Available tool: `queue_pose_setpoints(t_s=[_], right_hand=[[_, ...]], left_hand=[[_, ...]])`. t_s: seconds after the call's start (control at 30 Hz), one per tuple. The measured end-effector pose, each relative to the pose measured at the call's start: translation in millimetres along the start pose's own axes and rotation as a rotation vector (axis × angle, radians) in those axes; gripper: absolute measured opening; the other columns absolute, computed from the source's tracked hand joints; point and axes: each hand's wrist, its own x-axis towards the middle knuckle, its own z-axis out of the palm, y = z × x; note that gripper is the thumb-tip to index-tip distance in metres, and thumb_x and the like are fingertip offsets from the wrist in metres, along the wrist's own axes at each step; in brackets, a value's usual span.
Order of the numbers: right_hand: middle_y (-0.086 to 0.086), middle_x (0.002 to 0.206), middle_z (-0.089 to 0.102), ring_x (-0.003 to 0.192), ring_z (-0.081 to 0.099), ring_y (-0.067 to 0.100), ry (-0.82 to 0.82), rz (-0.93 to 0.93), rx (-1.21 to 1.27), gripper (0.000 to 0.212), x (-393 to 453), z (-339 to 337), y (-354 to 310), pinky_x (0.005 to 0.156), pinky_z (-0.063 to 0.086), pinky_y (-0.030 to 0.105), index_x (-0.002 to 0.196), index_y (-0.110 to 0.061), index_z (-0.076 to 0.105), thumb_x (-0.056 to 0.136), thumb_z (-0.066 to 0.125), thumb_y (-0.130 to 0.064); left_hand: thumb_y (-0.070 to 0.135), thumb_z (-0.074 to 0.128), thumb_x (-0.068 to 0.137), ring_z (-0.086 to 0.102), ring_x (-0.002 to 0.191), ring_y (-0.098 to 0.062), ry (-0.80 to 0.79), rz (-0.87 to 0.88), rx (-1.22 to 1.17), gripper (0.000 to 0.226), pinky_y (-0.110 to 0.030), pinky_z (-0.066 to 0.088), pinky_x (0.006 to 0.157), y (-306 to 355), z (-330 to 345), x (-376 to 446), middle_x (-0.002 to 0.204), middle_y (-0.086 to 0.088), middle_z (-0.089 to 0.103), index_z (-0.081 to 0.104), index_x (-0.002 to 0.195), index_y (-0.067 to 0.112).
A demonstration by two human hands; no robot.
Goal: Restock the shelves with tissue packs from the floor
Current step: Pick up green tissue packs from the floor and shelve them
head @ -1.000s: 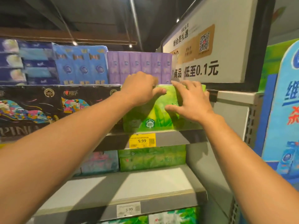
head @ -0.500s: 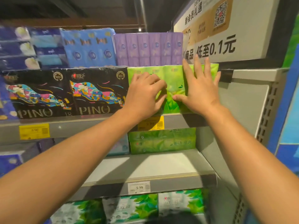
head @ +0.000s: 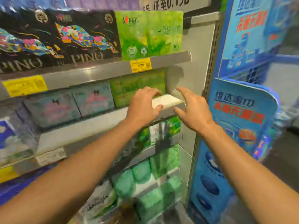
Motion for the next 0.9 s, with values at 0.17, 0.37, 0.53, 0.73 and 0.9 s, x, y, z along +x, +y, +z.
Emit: queue_pose_setpoints(t_s=[0.17, 0.37, 0.53, 0.73, 0.9], right_hand=[[0.009, 0.135, 0.059, 0.120, 0.057, 0.032, -0.142, 0.254, -0.082, 0.071, -150.5, -8.8, -13.3, 0.096, 0.043, 0.038, 0.142, -0.020, 0.046, 0.078, 0.075, -0.030], [0.008, 0.130, 0.063, 0.117, 0.058, 0.033, -0.209, 0.424, -0.130, 0.070, -295.9, -53.1, -28.1, 0.093, 0.045, 0.040, 0.143, -0.022, 0.045, 0.080, 0.075, -0.030], [0.008, 0.131, 0.062, 0.117, 0.057, 0.032, -0.216, 0.489, -0.086, 0.069, -395.0, -83.7, -51.8, 0.091, 0.046, 0.039, 0.144, -0.022, 0.043, 0.082, 0.073, -0.029], [0.011, 0.106, 0.069, 0.098, 0.063, 0.034, -0.311, 0.591, -0.007, 0.065, -543.3, -106.8, -80.5, 0.079, 0.045, 0.037, 0.139, -0.021, 0.048, 0.080, 0.075, -0.028], [0.006, 0.118, 0.067, 0.102, 0.064, 0.028, -0.398, 0.757, 0.047, 0.074, -632.7, -121.4, -116.3, 0.085, 0.048, 0.033, 0.144, -0.026, 0.043, 0.079, 0.077, -0.034]], left_hand=[[0.031, 0.081, 0.068, 0.064, 0.087, -0.017, -0.247, -0.063, -0.251, 0.038, -0.029, 0.051, 0.080, 48.1, 18.9, -106.3, 0.098, 0.001, 0.070, 0.069, 0.103, 0.023], [0.036, 0.081, 0.072, 0.055, 0.082, -0.010, -0.421, -0.140, -0.383, 0.043, -0.028, 0.050, 0.082, 115.1, 12.7, -218.7, 0.104, 0.004, 0.068, 0.066, 0.110, 0.025], [0.037, 0.083, 0.072, 0.058, 0.081, -0.011, -0.520, -0.223, -0.412, 0.046, -0.030, 0.052, 0.083, 155.8, -16.5, -319.7, 0.101, 0.003, 0.068, 0.066, 0.112, 0.023], [0.038, 0.082, 0.073, 0.063, 0.088, -0.016, -0.699, -0.324, -0.380, 0.046, -0.030, 0.052, 0.083, 209.0, -54.9, -457.4, 0.103, 0.002, 0.067, 0.064, 0.114, 0.025], [0.038, 0.080, 0.076, 0.062, 0.087, -0.015, -0.807, -0.325, -0.383, 0.046, -0.030, 0.052, 0.079, 227.4, -94.8, -533.5, 0.103, 0.004, 0.064, 0.063, 0.117, 0.023]])
